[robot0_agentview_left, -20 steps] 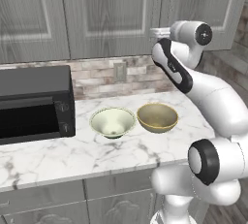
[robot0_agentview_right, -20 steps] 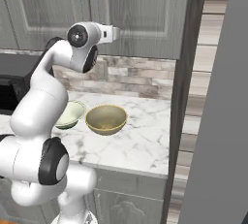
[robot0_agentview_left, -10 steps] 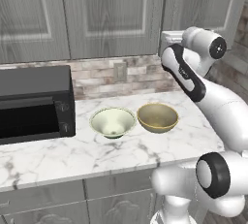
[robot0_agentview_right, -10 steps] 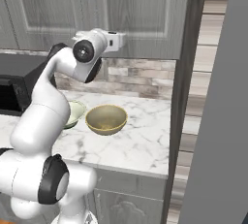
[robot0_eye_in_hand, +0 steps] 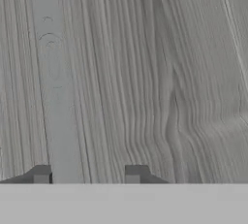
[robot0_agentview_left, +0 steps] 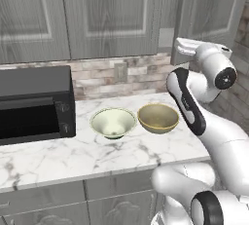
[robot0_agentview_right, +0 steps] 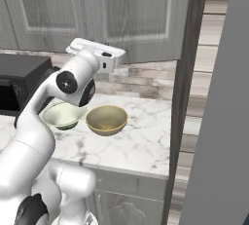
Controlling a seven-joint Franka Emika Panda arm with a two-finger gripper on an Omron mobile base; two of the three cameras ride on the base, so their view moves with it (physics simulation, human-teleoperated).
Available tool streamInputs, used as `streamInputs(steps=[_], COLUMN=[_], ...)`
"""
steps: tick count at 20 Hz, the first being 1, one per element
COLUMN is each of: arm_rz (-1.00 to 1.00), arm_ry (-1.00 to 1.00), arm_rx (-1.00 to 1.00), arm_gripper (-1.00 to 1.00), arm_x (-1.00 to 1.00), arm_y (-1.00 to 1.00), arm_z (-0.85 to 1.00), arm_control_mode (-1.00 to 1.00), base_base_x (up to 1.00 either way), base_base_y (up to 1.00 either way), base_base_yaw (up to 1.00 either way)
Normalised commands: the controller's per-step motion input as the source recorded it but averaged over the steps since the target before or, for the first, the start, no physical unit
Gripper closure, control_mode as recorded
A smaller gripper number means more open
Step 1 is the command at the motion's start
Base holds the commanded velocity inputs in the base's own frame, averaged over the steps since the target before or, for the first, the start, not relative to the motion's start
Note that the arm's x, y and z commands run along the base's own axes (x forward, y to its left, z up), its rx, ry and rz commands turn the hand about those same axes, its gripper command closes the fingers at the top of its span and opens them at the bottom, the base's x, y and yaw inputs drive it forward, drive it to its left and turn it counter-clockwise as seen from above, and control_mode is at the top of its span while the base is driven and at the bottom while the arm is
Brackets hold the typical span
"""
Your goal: Open the cabinet. Pick the bowls from the counter and place them in the cabinet. Then close the cabinet.
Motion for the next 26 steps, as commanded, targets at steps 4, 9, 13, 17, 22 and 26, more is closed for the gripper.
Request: streamInputs(steps=[4, 9, 13, 17, 22, 26], arm_rz=[-0.19, -0.15, -0.13, -0.12, -0.08, 0.0], arm_ry=[0.0, 0.0, 0.0, 0.0, 0.0, -0.08], arm_rx=[0.31, 0.32, 0.35, 0.36, 0.24, 0.02], arm_gripper=[1.0, 1.0, 1.0, 1.0, 1.0, -1.0], arm_x=[-1.0, -1.0, -1.0, -1.0, -0.91, -1.0], arm_y=[-1.0, -1.0, -1.0, -1.0, -0.79, 0.57], arm_z=[0.38, 0.38, 0.3, 0.1, 0.02, 0.0], arm_control_mode=[-1.0, -1.0, -1.0, -1.0, -1.0, -1.0], base_base_x=[0.0, 0.0, 0.0, 0.0, 0.0, 0.0], base_base_y=[0.0, 0.0, 0.0, 0.0, 0.0, 0.0], base_base_yaw=[0.0, 0.0, 0.0, 0.0, 0.0, 0.0])
